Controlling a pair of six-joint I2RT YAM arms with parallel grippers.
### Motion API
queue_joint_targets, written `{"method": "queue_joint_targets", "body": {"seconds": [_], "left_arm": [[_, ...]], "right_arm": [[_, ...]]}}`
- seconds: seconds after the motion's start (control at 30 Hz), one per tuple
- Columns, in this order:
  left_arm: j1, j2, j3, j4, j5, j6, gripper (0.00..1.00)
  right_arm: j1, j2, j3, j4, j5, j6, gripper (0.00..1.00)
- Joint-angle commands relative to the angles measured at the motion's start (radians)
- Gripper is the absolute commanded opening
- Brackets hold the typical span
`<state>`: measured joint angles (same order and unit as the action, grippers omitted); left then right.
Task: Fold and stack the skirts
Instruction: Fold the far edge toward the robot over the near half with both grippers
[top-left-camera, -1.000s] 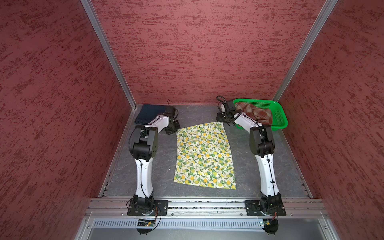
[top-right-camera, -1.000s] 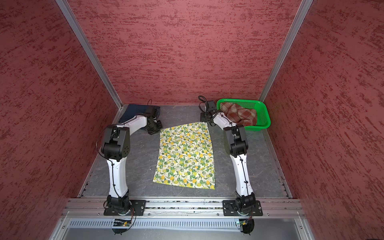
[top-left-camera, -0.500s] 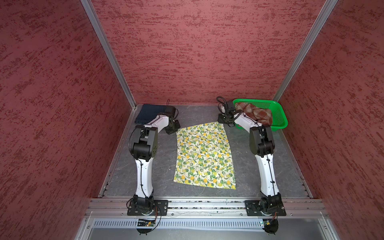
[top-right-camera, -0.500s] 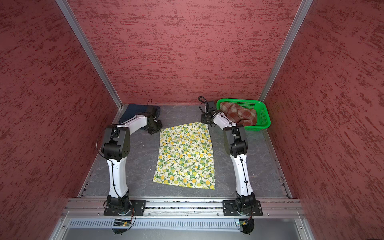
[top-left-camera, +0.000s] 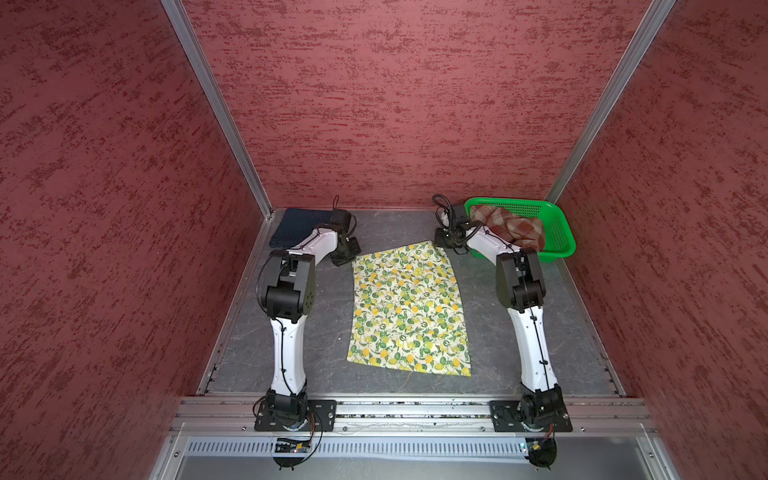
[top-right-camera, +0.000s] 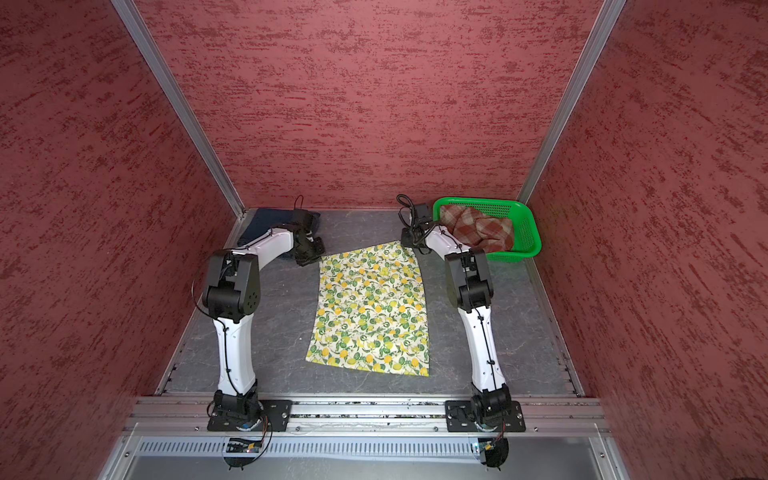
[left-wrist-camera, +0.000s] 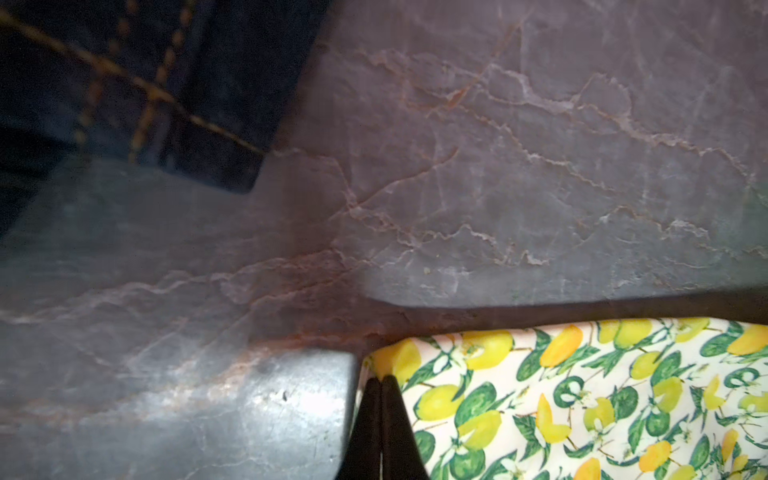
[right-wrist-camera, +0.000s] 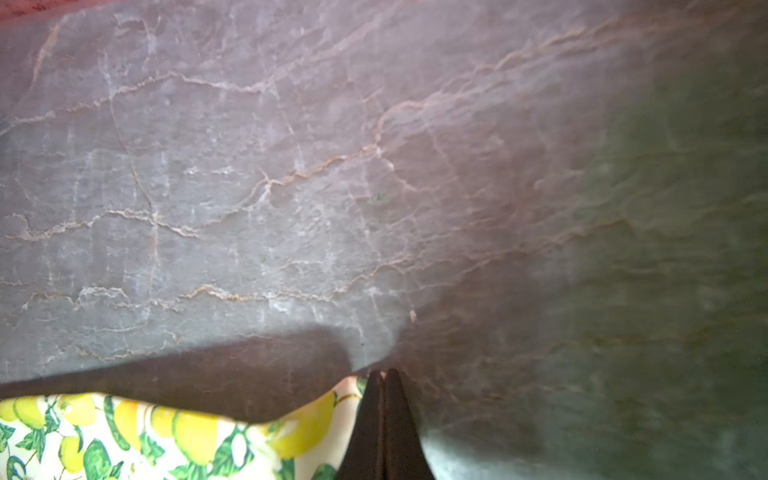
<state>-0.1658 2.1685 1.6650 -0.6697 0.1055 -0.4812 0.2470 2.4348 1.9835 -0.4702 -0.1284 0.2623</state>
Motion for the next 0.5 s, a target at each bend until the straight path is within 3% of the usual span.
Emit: {"method": "queue_joint_targets", "body": {"seconds": [0.0, 0.47], "left_arm": [[0.019, -0.008, 0.036, 0.001, 0.004, 0.0, 0.0], [0.051, -0.054, 0.12, 0.013, 0.064, -0.004, 0.0]], "right_arm": [[-0.002, -0.075, 0.013, 0.07, 0.042, 0.008, 0.0], [-0.003, -0.137, 0.086, 0.175, 0.022, 0.013, 0.0]]}}
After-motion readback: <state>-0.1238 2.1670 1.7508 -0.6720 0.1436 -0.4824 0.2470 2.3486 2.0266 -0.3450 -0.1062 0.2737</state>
